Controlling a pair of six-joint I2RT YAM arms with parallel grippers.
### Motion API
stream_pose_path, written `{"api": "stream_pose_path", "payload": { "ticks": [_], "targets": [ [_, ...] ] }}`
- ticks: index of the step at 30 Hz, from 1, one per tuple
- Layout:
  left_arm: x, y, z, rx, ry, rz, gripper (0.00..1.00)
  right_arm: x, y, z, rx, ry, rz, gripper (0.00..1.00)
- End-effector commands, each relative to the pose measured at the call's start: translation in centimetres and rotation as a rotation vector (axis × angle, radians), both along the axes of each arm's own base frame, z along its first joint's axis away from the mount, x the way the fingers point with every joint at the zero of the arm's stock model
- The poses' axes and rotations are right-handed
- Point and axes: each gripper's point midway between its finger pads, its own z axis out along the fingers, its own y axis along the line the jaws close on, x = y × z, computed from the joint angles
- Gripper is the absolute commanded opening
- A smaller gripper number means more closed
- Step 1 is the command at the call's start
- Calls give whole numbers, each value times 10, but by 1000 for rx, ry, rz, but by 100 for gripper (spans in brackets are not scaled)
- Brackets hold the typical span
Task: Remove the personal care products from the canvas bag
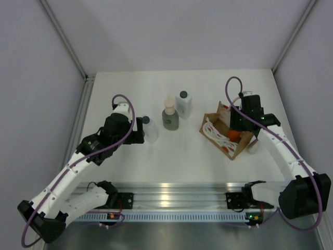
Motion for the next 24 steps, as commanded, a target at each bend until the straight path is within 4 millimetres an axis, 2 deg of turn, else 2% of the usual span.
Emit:
{"api": "stream_pose_path", "payload": {
  "ticks": [1, 11, 18, 24],
  "targets": [
    [7, 0, 8, -10, -46, 11, 98, 22, 3, 36, 41, -148, 8, 0],
    [8, 5, 10, 0, -60, 35, 98, 20, 14, 71, 83, -195, 46, 0],
    [9, 14, 15, 9, -88, 75, 98, 16, 25, 118, 92, -270, 83, 0],
    [9, 21, 20, 10, -114, 106, 98, 14, 46, 161, 95, -337, 141, 0]
  ]
}}
